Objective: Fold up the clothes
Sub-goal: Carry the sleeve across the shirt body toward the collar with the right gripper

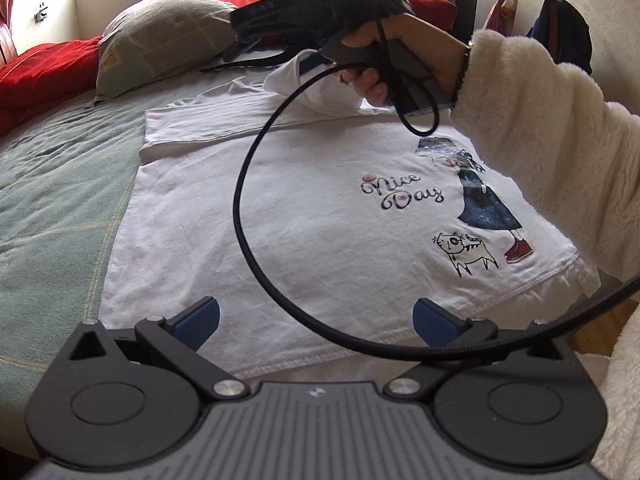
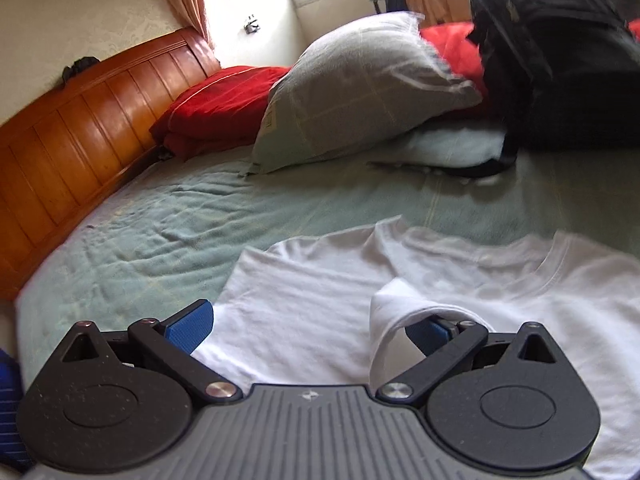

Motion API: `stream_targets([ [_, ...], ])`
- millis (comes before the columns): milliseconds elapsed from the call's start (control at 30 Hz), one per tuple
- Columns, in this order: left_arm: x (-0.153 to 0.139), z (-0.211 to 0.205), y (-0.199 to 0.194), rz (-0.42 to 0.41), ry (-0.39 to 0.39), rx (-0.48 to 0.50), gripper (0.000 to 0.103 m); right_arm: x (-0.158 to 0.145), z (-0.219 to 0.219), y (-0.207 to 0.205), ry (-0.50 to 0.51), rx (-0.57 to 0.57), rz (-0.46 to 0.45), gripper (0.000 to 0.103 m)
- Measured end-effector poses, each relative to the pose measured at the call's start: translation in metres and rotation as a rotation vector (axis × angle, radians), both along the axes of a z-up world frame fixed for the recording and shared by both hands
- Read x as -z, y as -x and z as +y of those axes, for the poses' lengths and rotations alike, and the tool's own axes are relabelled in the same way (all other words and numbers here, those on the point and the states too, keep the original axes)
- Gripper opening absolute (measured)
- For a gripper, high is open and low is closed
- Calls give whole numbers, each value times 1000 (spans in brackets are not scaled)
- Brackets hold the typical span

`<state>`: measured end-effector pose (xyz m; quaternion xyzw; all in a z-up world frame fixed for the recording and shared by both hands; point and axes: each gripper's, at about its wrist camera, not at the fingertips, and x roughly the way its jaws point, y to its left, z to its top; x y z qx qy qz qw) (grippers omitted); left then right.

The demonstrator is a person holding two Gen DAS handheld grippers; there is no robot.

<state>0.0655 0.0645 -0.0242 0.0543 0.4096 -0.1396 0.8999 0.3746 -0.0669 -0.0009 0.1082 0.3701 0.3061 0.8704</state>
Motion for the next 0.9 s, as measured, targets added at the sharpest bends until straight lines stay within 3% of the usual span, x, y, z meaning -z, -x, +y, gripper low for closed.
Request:
stream_targets([
  [233,2,2,-1,0,10,2,102,33,-51,-8,-254,86,219,103],
  [400,3,4,-1,-1,17,1,102,32,-63,-7,-359,188,216,103],
  [533,4,9,1,-4,26,-9,102,12,-38,-8,-306,160,100,103],
  [700,6,14,3,3,32,-26,102,7,21,-7,-162,-42,64,103],
  [833,8,17,4,10,36,-30,102,23,32,-3,-93,-72,139,103],
  [900,9,18,4,12,37,-26,102,32,17,-3,-129,-50,206,103],
])
